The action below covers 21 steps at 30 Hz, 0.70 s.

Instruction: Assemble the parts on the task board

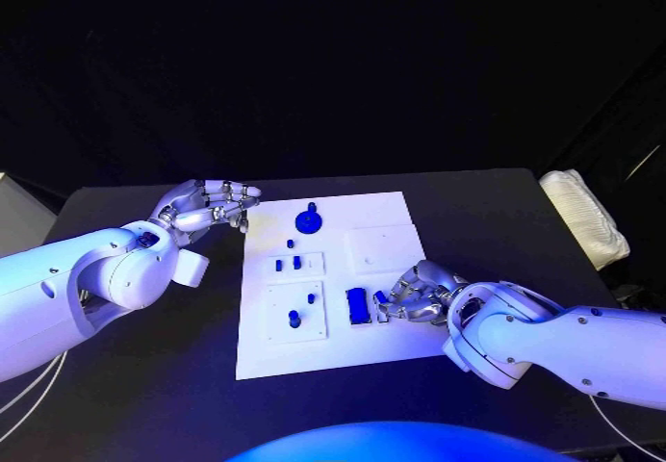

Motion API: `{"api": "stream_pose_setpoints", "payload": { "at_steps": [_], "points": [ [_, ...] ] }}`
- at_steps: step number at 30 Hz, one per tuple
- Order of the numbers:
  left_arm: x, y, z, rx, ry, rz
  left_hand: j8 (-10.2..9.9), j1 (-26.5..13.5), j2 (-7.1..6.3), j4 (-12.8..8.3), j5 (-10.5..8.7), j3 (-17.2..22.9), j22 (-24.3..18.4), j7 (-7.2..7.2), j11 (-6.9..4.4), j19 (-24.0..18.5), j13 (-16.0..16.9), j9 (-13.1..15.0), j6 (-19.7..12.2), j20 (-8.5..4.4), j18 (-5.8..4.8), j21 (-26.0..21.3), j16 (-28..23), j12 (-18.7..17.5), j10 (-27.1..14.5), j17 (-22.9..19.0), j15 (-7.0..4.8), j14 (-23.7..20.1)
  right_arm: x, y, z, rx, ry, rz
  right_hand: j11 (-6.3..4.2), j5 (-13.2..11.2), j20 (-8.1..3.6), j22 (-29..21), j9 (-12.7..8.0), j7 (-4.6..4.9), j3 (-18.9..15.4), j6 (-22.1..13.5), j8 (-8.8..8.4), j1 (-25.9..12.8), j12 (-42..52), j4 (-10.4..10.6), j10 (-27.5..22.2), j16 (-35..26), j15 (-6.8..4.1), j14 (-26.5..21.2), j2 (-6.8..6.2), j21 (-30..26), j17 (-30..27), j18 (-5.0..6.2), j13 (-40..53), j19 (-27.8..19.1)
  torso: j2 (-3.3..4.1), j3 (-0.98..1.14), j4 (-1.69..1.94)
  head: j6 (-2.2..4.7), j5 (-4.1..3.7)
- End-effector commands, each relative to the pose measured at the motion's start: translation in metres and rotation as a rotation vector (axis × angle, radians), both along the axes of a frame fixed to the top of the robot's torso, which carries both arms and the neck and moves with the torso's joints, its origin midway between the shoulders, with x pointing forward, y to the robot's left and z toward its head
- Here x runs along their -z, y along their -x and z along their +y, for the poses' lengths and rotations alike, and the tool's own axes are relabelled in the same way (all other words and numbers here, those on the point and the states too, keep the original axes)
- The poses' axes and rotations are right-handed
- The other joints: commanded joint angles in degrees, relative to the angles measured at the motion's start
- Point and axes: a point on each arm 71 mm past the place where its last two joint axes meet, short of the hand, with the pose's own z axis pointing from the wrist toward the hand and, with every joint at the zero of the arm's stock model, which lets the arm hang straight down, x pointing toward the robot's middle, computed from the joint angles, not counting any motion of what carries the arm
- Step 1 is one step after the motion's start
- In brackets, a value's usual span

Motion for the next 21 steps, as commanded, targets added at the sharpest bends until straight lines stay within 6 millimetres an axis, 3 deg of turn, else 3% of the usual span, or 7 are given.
{"api": "stream_pose_setpoints", "payload": {
  "at_steps": [1, 15, 21],
  "points": [
    [-0.0003, 0.0009, -0.0025, 0.02, 0.009, 0.002, 0.3, 0.2, 0.61, 0.4, 0.13, -0.1, -0.1, -0.11, 0.14, 0.0, 0.0, 0.0, -0.1, 0.41, 0.8, -0.4, 0.4, 0.2, -0.3, 0.0, 0.0, -0.5, 0.0019, 0.0022, 0.005, -0.049, -0.016, 0.031, -0.38, -0.5, -0.27, 5.9, 0.0, -0.22, -0.5, -0.2, -0.01, -0.8, 0.3, 0.0, 6.0, 0.2, -0.25, 6.0, 0.05, -0.4, 15.1, -0.61, 15.1, 1.4, -0.04, 0.01, 0.04, -0.13, 0.08],
    [0.0001, 0.0008, -0.0017, 0.02, 0.006, 0.006, 0.3, 0.1, 0.71, 0.5, 0.15, -0.1, -0.1, -0.1, 0.15, 0.0, -0.1, -0.1, -0.1, 0.42, 0.8, -0.4, 0.4, 0.2, -0.4, 0.0, 0.01, -0.5, 0.002, 0.0027, 0.006, -0.054, -0.024, 0.037, -0.46, -1.4, -0.27, 6.1, 0.1, -0.35, -0.9, 0.3, 0.22, -2.0, 0.3, 0.7, 6.0, 0.2, -0.29, 6.0, 0.73, -0.2, 15.1, -0.63, 15.1, 1.4, 0.0, -0.03, -0.09, -0.24, 0.15],
    [0.0002, 0.0009, -0.0015, 0.019, 0.006, 0.007, 0.3, 0.1, 0.71, 0.5, 0.15, -0.1, -0.1, -0.1, 0.15, 0.0, -0.1, -0.1, -0.1, 0.42, 0.8, -0.4, 0.4, 0.2, -0.4, 0.0, 0.01, -0.5, 0.0023, 0.0024, 0.0057, -0.056, -0.019, 0.037, -0.47, -1.4, -0.27, 6.1, 0.1, -0.36, -0.9, 0.3, 0.23, -2.0, 0.3, 0.7, 6.0, 0.2, -0.29, 6.0, 0.76, -0.2, 15.1, -0.64, 15.1, 1.5, -0.04, -0.03, 0.04, -0.23, 0.08]
  ]
}}
